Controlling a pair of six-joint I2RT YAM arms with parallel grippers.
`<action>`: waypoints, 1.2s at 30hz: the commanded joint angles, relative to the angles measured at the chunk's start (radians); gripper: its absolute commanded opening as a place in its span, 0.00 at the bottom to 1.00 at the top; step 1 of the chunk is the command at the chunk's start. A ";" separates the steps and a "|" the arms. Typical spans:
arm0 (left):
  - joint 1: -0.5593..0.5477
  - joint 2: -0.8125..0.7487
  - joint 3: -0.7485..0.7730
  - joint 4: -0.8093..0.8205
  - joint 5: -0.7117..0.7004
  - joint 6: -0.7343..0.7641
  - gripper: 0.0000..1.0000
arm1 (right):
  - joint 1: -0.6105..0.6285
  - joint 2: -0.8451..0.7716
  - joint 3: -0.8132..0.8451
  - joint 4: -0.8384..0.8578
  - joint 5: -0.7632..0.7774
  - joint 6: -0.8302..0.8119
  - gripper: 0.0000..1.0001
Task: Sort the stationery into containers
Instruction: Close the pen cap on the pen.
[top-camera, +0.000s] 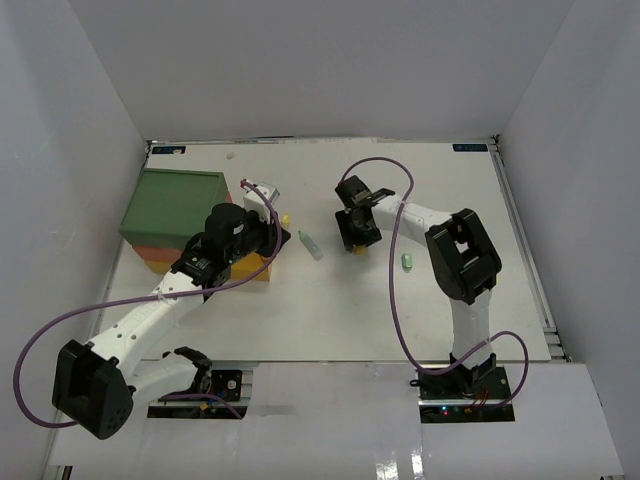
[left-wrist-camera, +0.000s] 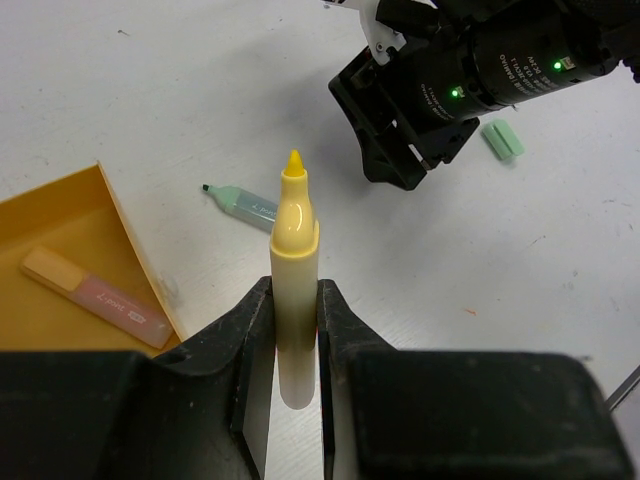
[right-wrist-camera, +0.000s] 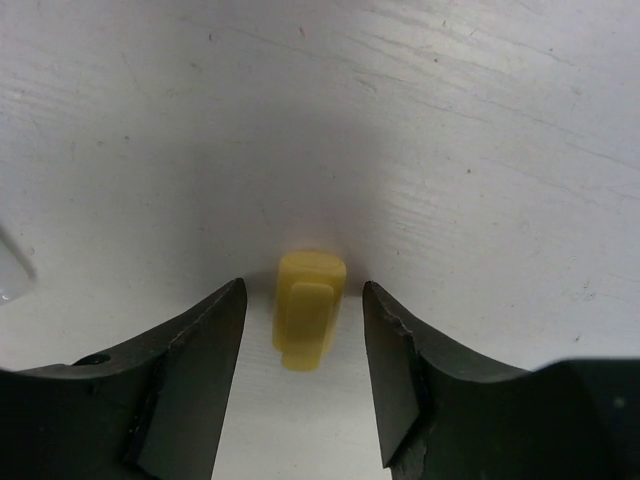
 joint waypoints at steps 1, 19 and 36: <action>0.006 0.000 0.004 0.014 0.020 0.008 0.18 | -0.009 0.024 0.044 -0.008 0.016 -0.009 0.56; 0.006 0.011 0.007 0.017 0.060 0.001 0.19 | -0.011 -0.045 0.047 -0.013 0.000 0.003 0.20; 0.006 0.127 0.097 0.219 0.209 -0.090 0.20 | 0.046 -0.479 0.094 0.380 -0.046 0.167 0.13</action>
